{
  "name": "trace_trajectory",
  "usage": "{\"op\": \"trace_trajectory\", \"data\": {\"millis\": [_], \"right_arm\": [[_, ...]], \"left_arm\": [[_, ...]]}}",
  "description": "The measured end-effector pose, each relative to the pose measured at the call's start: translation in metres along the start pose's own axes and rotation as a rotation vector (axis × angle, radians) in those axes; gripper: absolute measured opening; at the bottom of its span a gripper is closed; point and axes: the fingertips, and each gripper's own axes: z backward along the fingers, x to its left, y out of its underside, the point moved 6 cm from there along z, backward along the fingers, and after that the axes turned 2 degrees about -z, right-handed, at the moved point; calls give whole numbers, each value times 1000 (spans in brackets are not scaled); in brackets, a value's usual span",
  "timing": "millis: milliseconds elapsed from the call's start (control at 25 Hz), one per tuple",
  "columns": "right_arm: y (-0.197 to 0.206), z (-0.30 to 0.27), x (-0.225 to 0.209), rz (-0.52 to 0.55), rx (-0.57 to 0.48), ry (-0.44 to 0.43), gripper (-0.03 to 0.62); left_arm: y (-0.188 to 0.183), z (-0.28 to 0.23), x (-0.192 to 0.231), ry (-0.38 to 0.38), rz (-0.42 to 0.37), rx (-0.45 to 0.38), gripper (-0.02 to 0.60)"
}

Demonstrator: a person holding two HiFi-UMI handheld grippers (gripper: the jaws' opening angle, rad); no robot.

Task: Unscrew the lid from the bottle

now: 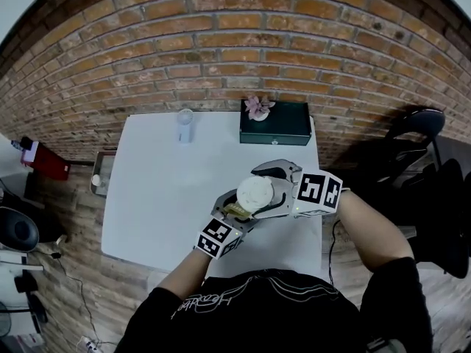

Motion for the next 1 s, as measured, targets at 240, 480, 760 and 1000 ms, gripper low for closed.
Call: {"op": "trace_trajectory", "data": {"millis": [240, 480, 760, 1000], "right_arm": [[-7, -4, -3, 127, 144, -203, 417], [-10, -6, -5, 183, 203, -269, 419], [-10, -6, 0, 109, 185, -150, 436], [-18, 1, 1, -63, 26, 102, 490]], "left_arm": [[0, 0, -1, 11, -5, 9, 377], [-2, 0, 0, 22, -1, 11, 377], [1, -1, 1, 29, -5, 20, 377], [1, -1, 2, 26, -6, 14, 377]]}}
